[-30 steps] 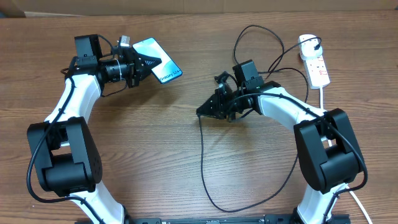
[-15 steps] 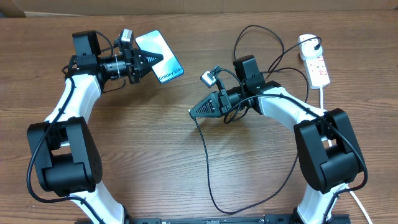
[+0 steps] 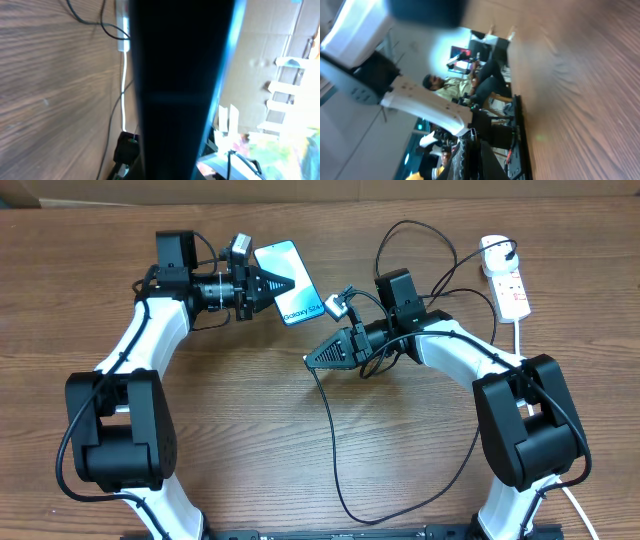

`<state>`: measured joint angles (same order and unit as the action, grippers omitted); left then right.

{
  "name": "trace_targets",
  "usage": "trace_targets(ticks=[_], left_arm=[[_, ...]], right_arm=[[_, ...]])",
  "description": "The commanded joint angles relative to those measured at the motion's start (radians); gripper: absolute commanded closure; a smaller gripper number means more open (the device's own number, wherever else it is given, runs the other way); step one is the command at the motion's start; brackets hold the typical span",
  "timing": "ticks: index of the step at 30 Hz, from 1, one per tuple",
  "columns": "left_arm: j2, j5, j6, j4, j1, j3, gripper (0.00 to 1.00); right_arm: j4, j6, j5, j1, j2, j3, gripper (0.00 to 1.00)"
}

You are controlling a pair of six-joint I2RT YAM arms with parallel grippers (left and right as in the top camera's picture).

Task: Plug charger to phone and switch on socket

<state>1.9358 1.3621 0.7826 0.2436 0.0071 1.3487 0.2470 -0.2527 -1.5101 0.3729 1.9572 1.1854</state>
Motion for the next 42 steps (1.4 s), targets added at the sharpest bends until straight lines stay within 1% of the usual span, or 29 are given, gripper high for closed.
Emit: trace_targets(ticks=[1, 2, 4, 7, 9, 10, 11, 12, 15, 17, 18, 20, 22, 25, 27, 30, 31, 32, 33, 35, 36, 38, 40, 42], left_arm=[[-0.011, -0.067, -0.02, -0.004, 0.007, 0.013, 0.96], [-0.011, -0.09, -0.02, -0.004, 0.007, 0.013, 0.96], [-0.011, -0.132, -0.021, 0.0, 0.007, 0.013, 0.96], [-0.011, -0.201, -0.02, 0.024, 0.008, 0.013, 0.96], [-0.011, -0.23, -0.02, 0.037, 0.008, 0.013, 0.96], [-0.011, -0.239, -0.02, 0.037, 0.008, 0.013, 0.96], [-0.011, -0.243, -0.02, 0.037, 0.008, 0.013, 0.96], [-0.011, -0.244, -0.02, 0.036, 0.008, 0.013, 0.96], [-0.011, -0.243, -0.02, 0.037, 0.008, 0.013, 0.96], [-0.011, -0.243, -0.02, 0.037, 0.008, 0.013, 0.96], [-0.011, -0.243, -0.02, 0.037, 0.008, 0.013, 0.96], [-0.011, -0.235, -0.02, 0.037, 0.008, 0.013, 0.96], [-0.011, -0.231, -0.02, 0.037, 0.008, 0.013, 0.96], [-0.011, -0.217, -0.02, 0.036, 0.008, 0.013, 0.96], [-0.011, -0.216, -0.02, 0.036, 0.008, 0.013, 0.96], [-0.011, -0.216, -0.02, 0.036, 0.008, 0.013, 0.96], [-0.011, -0.216, -0.02, 0.036, 0.008, 0.013, 0.96], [-0.011, -0.209, -0.02, 0.036, 0.008, 0.013, 0.96], [-0.011, -0.198, -0.02, 0.036, 0.008, 0.013, 0.96], [-0.011, -0.187, -0.02, 0.036, 0.008, 0.013, 0.96], [-0.011, -0.186, -0.02, 0.036, 0.008, 0.013, 0.96], [-0.011, -0.186, -0.02, 0.036, 0.008, 0.013, 0.96], [-0.011, -0.183, -0.02, 0.036, 0.008, 0.013, 0.96], [-0.011, -0.181, -0.02, 0.036, 0.008, 0.013, 0.96]], right_arm=[[0.095, -0.059, 0.316, -0.012, -0.014, 0.007, 0.95], [0.157, -0.061, 0.465, -0.013, -0.014, 0.007, 0.94], [0.224, -0.08, 0.642, -0.013, -0.014, 0.007, 0.95], [0.288, -0.119, 0.853, -0.013, -0.014, 0.007, 0.96], [0.311, -0.151, 0.952, -0.013, -0.014, 0.007, 0.95], [0.321, -0.162, 0.992, -0.013, -0.014, 0.007, 0.91], [0.326, -0.163, 1.012, -0.013, -0.014, 0.007, 0.81], [0.332, -0.163, 1.028, -0.013, -0.014, 0.007, 0.76], [0.348, -0.167, 1.073, -0.012, -0.014, 0.007, 0.74], [0.359, -0.167, 1.073, -0.012, -0.014, 0.007, 0.68], [0.365, -0.167, 1.083, -0.012, -0.014, 0.007, 0.67], [0.382, -0.182, 1.161, -0.012, -0.014, 0.007, 0.62], [0.4, -0.216, 1.263, -0.013, -0.014, 0.007, 0.6], [0.416, -0.228, 1.277, -0.014, -0.014, 0.007, 0.6], [0.44, -0.227, 1.279, -0.015, -0.014, 0.007, 0.56], [0.469, -0.227, 1.293, -0.02, -0.014, 0.022, 0.54], [0.501, -0.227, 1.297, -0.024, -0.014, 0.045, 0.53], [0.533, -0.227, 1.29, -0.027, -0.014, 0.065, 0.53], [0.605, -0.227, 1.269, -0.03, -0.014, 0.103, 0.53], [0.665, -0.227, 1.238, -0.03, -0.014, 0.119, 0.54], [0.671, -0.227, 1.211, -0.029, -0.014, 0.116, 0.58], [0.653, -0.236, 1.202, -0.026, -0.014, 0.107, 0.58], [0.612, -0.307, 1.201, -0.025, -0.014, 0.095, 0.61], [0.595, -0.329, 1.186, -0.025, -0.014, 0.087, 0.61]])
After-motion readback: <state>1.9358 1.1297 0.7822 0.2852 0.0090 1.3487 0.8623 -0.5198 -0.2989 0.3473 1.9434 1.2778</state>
